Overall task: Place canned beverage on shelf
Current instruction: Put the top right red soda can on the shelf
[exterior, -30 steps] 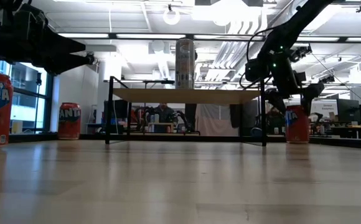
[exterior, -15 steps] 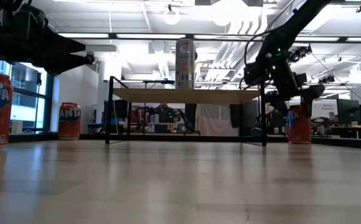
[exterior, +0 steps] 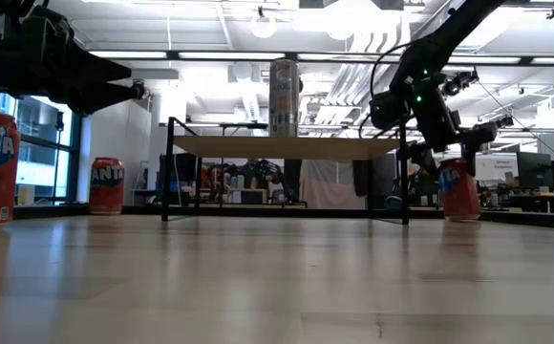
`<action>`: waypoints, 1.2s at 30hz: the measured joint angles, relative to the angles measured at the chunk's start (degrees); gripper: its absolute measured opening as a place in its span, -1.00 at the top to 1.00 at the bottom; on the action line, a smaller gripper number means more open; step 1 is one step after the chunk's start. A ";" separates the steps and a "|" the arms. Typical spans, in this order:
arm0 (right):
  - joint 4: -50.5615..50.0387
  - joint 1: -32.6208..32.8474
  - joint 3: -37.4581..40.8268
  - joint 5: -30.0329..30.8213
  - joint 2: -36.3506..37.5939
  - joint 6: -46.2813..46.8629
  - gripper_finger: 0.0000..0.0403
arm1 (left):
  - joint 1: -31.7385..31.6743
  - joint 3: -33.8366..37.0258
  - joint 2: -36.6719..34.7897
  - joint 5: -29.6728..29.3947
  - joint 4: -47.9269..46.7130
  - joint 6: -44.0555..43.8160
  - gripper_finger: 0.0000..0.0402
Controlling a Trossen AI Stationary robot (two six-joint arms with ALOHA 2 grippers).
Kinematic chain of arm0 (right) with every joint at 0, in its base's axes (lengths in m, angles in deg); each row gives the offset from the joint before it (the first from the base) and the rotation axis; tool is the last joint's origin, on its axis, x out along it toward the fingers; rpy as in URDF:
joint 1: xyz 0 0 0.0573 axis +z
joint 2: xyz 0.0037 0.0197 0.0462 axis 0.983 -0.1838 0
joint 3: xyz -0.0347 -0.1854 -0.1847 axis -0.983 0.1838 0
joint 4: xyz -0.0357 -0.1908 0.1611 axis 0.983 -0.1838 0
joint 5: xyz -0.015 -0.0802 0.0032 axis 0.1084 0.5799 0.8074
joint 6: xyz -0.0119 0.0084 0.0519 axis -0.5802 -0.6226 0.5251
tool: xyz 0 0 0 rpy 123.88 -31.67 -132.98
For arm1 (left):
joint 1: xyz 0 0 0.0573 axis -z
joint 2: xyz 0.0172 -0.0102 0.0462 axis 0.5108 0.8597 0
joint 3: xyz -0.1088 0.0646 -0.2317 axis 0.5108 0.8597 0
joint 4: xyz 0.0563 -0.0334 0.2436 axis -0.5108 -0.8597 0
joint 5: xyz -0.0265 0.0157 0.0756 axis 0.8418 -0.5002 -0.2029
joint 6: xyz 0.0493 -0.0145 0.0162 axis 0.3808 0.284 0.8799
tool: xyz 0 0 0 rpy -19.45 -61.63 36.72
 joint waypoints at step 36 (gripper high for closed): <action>8.19 17.54 18.59 -0.94 35.59 -30.05 -0.41 | 0.01 0.00 -0.01 0.00 0.01 0.00 -0.56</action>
